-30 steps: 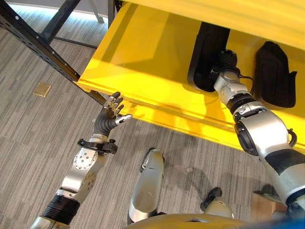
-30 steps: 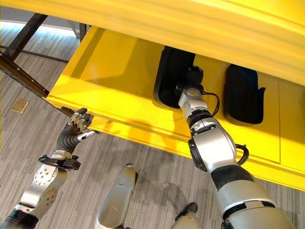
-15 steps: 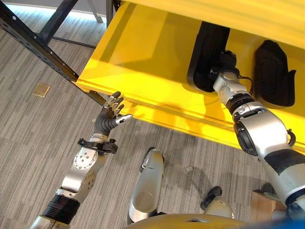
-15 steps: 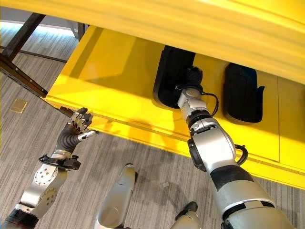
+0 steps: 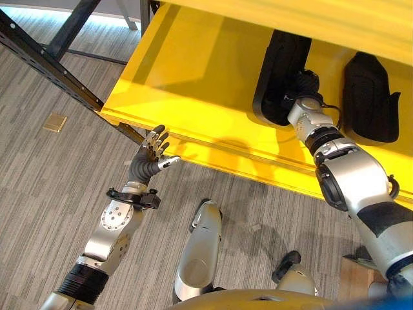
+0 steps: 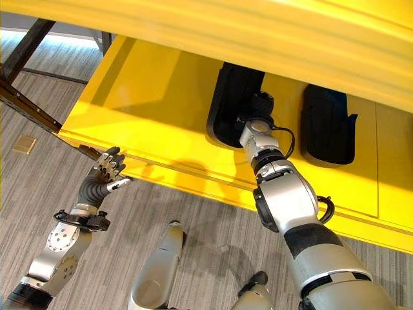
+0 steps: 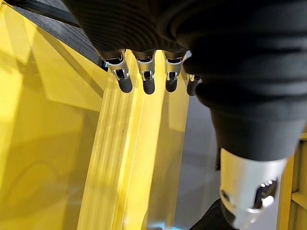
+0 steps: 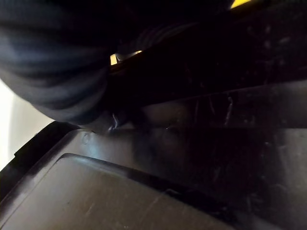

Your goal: Move parts from the plastic box to the shelf.

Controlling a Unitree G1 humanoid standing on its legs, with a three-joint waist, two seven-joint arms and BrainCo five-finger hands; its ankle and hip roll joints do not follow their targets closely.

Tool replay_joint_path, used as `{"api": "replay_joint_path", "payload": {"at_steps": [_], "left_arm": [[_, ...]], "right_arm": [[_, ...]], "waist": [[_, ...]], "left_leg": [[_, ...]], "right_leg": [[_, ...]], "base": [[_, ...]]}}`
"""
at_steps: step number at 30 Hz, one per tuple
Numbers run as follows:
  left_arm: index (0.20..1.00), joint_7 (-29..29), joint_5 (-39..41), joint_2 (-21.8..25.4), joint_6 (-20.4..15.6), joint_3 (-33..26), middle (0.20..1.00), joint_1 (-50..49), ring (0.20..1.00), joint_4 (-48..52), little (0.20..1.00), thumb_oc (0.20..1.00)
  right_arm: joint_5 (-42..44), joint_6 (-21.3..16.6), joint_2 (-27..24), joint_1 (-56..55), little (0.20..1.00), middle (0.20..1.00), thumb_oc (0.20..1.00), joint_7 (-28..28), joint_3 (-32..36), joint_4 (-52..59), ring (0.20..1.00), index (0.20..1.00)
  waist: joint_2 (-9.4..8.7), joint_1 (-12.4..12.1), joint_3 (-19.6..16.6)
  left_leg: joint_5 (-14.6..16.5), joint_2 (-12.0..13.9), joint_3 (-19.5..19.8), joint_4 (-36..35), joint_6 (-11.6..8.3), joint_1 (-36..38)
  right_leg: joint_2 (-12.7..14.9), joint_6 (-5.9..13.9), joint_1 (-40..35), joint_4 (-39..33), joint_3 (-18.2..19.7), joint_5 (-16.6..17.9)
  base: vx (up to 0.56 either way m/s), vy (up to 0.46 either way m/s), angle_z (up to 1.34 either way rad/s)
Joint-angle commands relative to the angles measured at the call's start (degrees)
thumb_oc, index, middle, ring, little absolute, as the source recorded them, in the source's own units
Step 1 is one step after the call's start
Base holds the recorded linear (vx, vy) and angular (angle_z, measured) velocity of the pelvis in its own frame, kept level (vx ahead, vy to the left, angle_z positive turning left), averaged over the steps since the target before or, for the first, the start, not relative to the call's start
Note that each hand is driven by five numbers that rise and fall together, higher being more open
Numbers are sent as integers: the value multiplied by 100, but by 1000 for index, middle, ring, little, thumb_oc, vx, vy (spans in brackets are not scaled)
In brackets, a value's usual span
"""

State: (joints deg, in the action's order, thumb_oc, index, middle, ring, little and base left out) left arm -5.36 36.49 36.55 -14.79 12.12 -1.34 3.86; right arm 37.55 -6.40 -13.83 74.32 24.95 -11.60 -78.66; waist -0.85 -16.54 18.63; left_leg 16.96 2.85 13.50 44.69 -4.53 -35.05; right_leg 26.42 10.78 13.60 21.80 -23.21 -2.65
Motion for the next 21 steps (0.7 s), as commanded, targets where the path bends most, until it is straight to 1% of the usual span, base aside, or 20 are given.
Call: {"api": "replay_joint_path", "payload": {"at_steps": [1, 13, 14, 15, 16, 21], "left_arm": [[1000, -95, -132, 184, -445, -45, 1000, 256, 1000, 518, 1000, 1000], [1000, -92, -116, 260, -485, -32, 1000, 295, 1000, 613, 1000, 1000], [1000, -92, -112, 264, -492, -32, 1000, 294, 1000, 610, 1000, 1000], [1000, -93, -115, 268, -499, -25, 1000, 290, 1000, 607, 1000, 1000], [1000, -102, -115, 272, -501, -27, 1000, 292, 1000, 599, 1000, 1000], [1000, -138, -99, 296, -526, -47, 1000, 266, 1000, 609, 1000, 1000]], "right_arm": [[11, -366, -184, 357, 200, 200, 200, 28, 269, 26, 200, 200], [-196, -337, -354, 453, 200, 200, 200, 85, 167, -5, 200, 200], [-213, -342, -347, 455, 307, 307, 307, 77, 149, 6, 307, 307], [-245, -335, -344, 469, 589, 589, 589, 69, 120, 11, 589, 589], [-271, -320, -347, 470, 1000, 1000, 1000, 80, 109, -5, 1000, 1000], [-281, -364, -364, 522, 1000, 1000, 1000, 152, 109, 0, 1000, 1000]], "waist": [[138, -159, -21], [171, -187, 39], [171, -187, 47], [169, -185, 51], [171, -184, 53], [192, -199, 58]], "left_leg": [[-157, -50, -177, -250, 177, 55], [-156, -81, -178, -190, 179, -47], [-152, -85, -176, -180, 179, -54], [-150, -91, -177, -180, 180, -54], [-149, -94, -172, -182, 179, -56], [-159, -91, -169, -204, 167, -43]], "right_leg": [[-19, -49, 476, 1414, 259, -513], [-3, -31, 542, 1476, 247, -529], [-2, -33, 546, 1484, 251, -534], [-7, -33, 549, 1495, 247, -545], [-7, -34, 550, 1495, 248, -550], [-1, -38, 516, 1503, 240, -574]], "base": [[0, 0, 0], [0, 0, 0], [0, 0, 0], [0, 0, 0], [0, 0, 0], [0, 0, 0]]}}
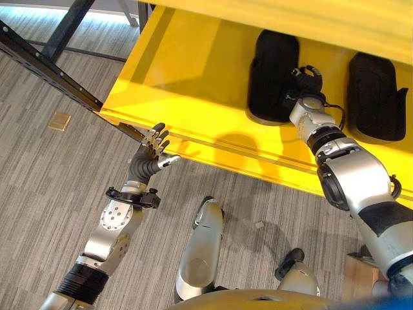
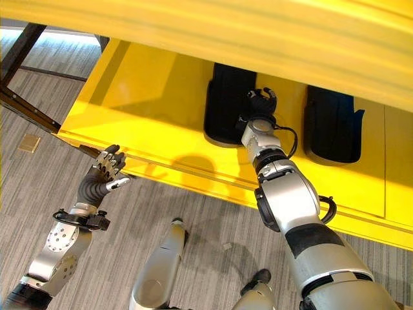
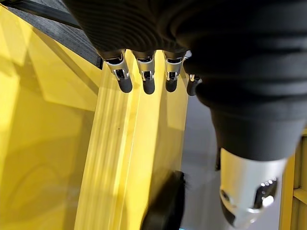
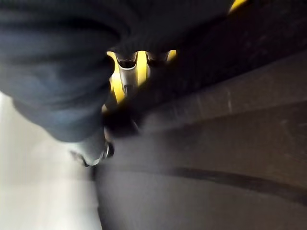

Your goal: Move parts from the plastic box to the shelf.

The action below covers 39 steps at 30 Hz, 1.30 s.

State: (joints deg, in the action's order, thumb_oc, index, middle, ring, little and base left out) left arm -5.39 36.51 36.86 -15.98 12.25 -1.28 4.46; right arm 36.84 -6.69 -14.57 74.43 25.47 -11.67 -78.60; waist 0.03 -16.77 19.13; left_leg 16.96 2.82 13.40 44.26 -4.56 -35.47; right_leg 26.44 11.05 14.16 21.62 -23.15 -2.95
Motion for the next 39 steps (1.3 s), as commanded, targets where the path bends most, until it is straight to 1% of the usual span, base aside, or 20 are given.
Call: {"api": "replay_joint_path", "payload": {"at_steps": [1, 7, 19, 21, 25, 27, 33, 39], "left_arm": [[1000, -136, -101, 265, -407, -62, 1000, 259, 1000, 549, 1000, 1000], [1000, -147, -91, 290, -436, -115, 1000, 249, 1000, 554, 1000, 1000], [1000, -175, 18, 317, -469, -225, 1000, 132, 1000, 535, 1000, 1000], [1000, -176, 79, 307, -472, -253, 1000, 65, 1000, 531, 1000, 1000], [1000, -194, 128, 278, -469, -288, 1000, -9, 1000, 534, 1000, 1000], [1000, -214, 143, 244, -485, -291, 1000, -33, 1000, 502, 1000, 1000], [1000, -248, 128, 175, -471, -349, 1000, -126, 1000, 466, 1000, 1000], [1000, -286, 123, 132, -479, -383, 1000, -175, 1000, 470, 1000, 1000]], "right_arm": [[-210, -335, -290, 512, 1000, 1000, 1000, 100, 115, -8, 1000, 1000], [-105, -419, -300, 634, 1000, 1000, 1000, 100, 97, 44, 1000, 1000], [-24, -641, -129, 686, 1000, 1000, 1000, 97, -60, 543, 1000, 1000], [-122, -746, 66, 483, 1000, 1000, 1000, 104, -169, 985, 1000, 1000], [-391, -826, 169, 196, 1000, 1000, 1000, 205, -242, 1525, 1000, 1000], [-558, -880, 176, -71, 1000, 1000, 1000, 248, -221, 1912, 1000, 1000], [-780, -978, 208, -608, 1000, 1000, 1000, 296, -172, 2653, 1000, 1000], [-955, -1014, 203, -955, 1000, 1000, 1000, 380, -109, 3140, 1000, 1000]], "waist": [[104, -176, 8], [112, -152, 10], [43, 4, 15], [39, 95, 50], [42, 175, 105], [58, 250, 158], [64, 356, 210], [68, 410, 245]], "left_leg": [[-158, -87, -159, -161, 170, -2], [-150, -87, -152, -159, 168, 17], [-184, 17, -188, -218, 111, 126], [-195, 68, -215, -221, 91, 164], [-192, 117, -239, -214, 78, 205], [-199, 133, -253, -193, 61, 212], [-204, 147, -300, -177, 51, 220], [-203, 167, -320, -163, 51, 216]], "right_leg": [[-2, -64, 461, 1522, 235, -544], [-6, -63, 482, 1563, 263, -568], [-63, -89, 442, 1532, 338, -573], [-89, -105, 443, 1541, 384, -589], [-107, -122, 444, 1551, 427, -596], [-109, -132, 426, 1553, 446, -609], [-108, -153, 449, 1572, 497, -607], [-100, -154, 476, 1608, 519, -620]], "base": [[0, 0, 0], [0, 0, 0], [0, 0, 0], [-8, 0, -2], [-14, 2, -6], [-26, -9, -6], [-16, 2, -6], [0, 0, 0]]}}
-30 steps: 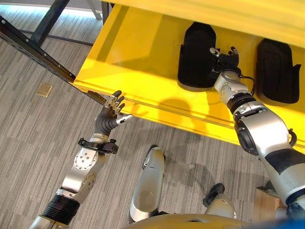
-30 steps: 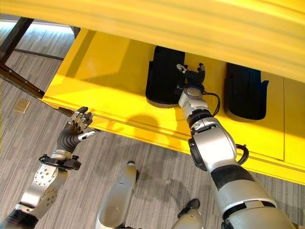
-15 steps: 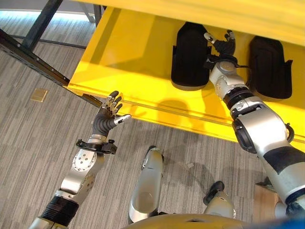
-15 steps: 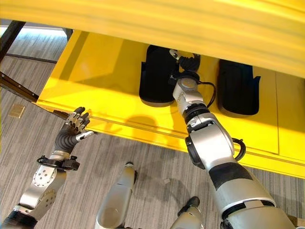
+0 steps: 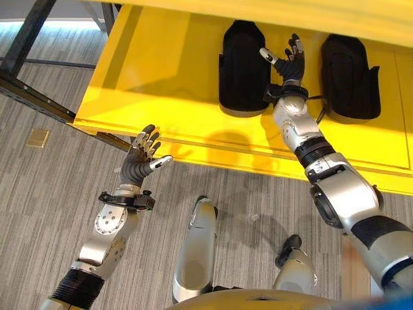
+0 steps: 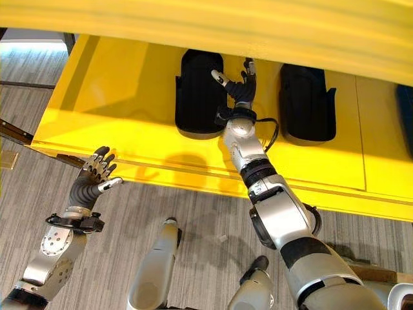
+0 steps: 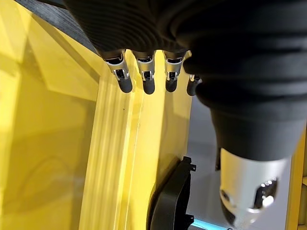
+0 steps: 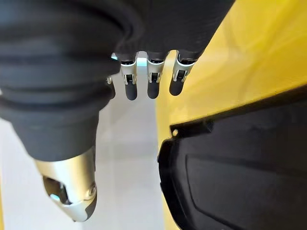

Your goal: Move parts from the plastic box to the shelf.

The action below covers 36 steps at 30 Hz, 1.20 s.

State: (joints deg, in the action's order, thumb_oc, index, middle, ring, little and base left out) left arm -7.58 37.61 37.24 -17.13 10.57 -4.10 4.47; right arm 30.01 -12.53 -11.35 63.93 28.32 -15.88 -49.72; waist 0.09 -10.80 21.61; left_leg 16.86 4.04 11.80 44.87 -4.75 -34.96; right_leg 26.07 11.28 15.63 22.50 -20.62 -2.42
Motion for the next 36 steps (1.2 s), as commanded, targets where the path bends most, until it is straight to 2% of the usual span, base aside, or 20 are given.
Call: {"api": "replay_joint_path", "payload": {"at_steps": [1, 8, 11, 17, 36], "left_arm": [[1000, -76, -8, 84, -369, -234, 1000, 85, 1000, 477, 1000, 1000], [1000, -118, -104, -32, -379, -300, 1000, 8, 1000, 421, 1000, 1000], [1000, -117, -119, -41, -378, -298, 1000, -5, 1000, 420, 1000, 1000], [1000, -181, -171, -97, -409, -290, 1000, -27, 1000, 411, 1000, 1000], [1000, -130, -123, -33, -414, -248, 1000, -66, 1000, 448, 1000, 1000]], "right_arm": [[-371, -443, -141, -26, 1000, 1000, 1000, 132, 338, 440, 1000, 1000], [-642, -530, -46, -901, 1000, 1000, 1000, 115, 407, 1332, 1000, 1000], [-750, -501, -33, -977, 1000, 1000, 1000, 112, 371, 1355, 1000, 1000], [-426, -558, 360, -1370, 1000, 1000, 1000, -58, 312, 1071, 1000, 1000], [-88, -542, 720, -1407, 1000, 1000, 1000, -362, -29, 829, 1000, 1000]], "waist": [[75, -167, 12], [68, -74, 75], [76, -74, 91], [93, -49, 131], [7, -153, 174]], "left_leg": [[-194, 48, -167, -204, 72, 155], [-226, 72, -219, -206, 73, 134], [-204, 80, -216, -182, 74, 135], [-241, 99, -230, -193, 48, 127], [-252, 83, -214, -210, 71, 152]], "right_leg": [[-57, -180, 343, 1530, 279, -676], [-25, -178, 379, 1543, 327, -653], [-28, -175, 382, 1565, 339, -669], [-43, -180, 382, 1569, 353, -679], [-23, -139, 301, 1569, 298, -638]], "base": [[0, 0, 0], [-6, -1, -1], [-9, -1, -4], [0, 0, 0], [0, 0, 0]]}}
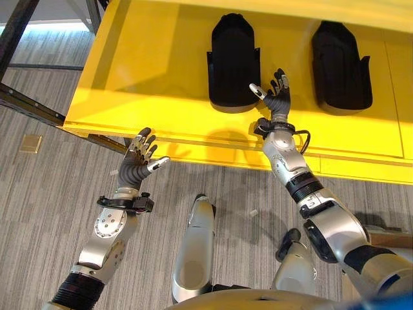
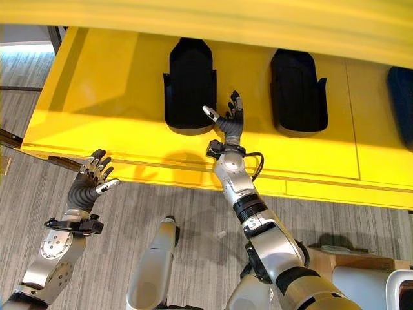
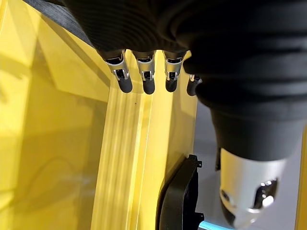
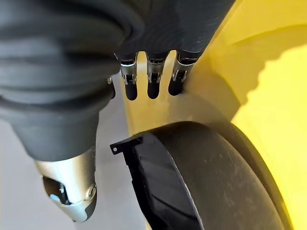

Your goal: Move parts from the plastic box to the shelf.

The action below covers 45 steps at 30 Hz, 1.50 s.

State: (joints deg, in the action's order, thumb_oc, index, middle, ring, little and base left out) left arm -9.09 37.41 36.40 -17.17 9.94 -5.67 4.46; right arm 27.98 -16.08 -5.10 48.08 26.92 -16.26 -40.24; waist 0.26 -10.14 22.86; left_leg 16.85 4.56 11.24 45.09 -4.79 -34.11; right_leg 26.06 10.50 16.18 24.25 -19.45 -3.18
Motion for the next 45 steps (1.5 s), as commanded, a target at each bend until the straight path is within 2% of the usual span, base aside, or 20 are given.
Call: {"api": "replay_joint_path", "payload": {"at_steps": [1, 15, 33, 45], "left_arm": [[1000, 21, -103, 56, -404, -180, 1000, 89, 1000, 441, 1000, 1000], [1000, -95, -125, -16, -425, -153, 1000, 138, 1000, 432, 1000, 1000], [1000, -164, -124, -29, -451, -128, 1000, 116, 1000, 426, 1000, 1000], [1000, -205, -165, -58, -492, -137, 1000, 87, 1000, 424, 1000, 1000]], "right_arm": [[121, -187, 109, 174, 1000, 1000, 1000, -228, -1, -111, 1000, 1000], [232, -223, 414, 31, 1000, 1000, 1000, -351, -326, 62, 1000, 1000], [290, -252, 553, -74, 1000, 1000, 1000, -354, -482, 259, 1000, 1000], [153, -245, 408, -190, 1000, 1000, 1000, -229, -378, 313, 1000, 1000]], "waist": [[-19, -224, 49], [-41, -232, 132], [-37, -212, 163], [-39, -159, 178]], "left_leg": [[-251, 29, -157, -237, 77, 70], [-255, 60, -202, -278, 75, 133], [-241, 90, -244, -275, 80, 198], [-225, 97, -258, -241, 99, 179]], "right_leg": [[-20, -60, 237, 1390, 177, -560], [-47, -74, 250, 1384, 243, -560], [-41, -64, 230, 1407, 289, -570], [-39, -55, 281, 1437, 346, -553]], "base": [[0, 0, 0], [0, 0, 0], [0, 0, 0], [0, 0, 0]]}}
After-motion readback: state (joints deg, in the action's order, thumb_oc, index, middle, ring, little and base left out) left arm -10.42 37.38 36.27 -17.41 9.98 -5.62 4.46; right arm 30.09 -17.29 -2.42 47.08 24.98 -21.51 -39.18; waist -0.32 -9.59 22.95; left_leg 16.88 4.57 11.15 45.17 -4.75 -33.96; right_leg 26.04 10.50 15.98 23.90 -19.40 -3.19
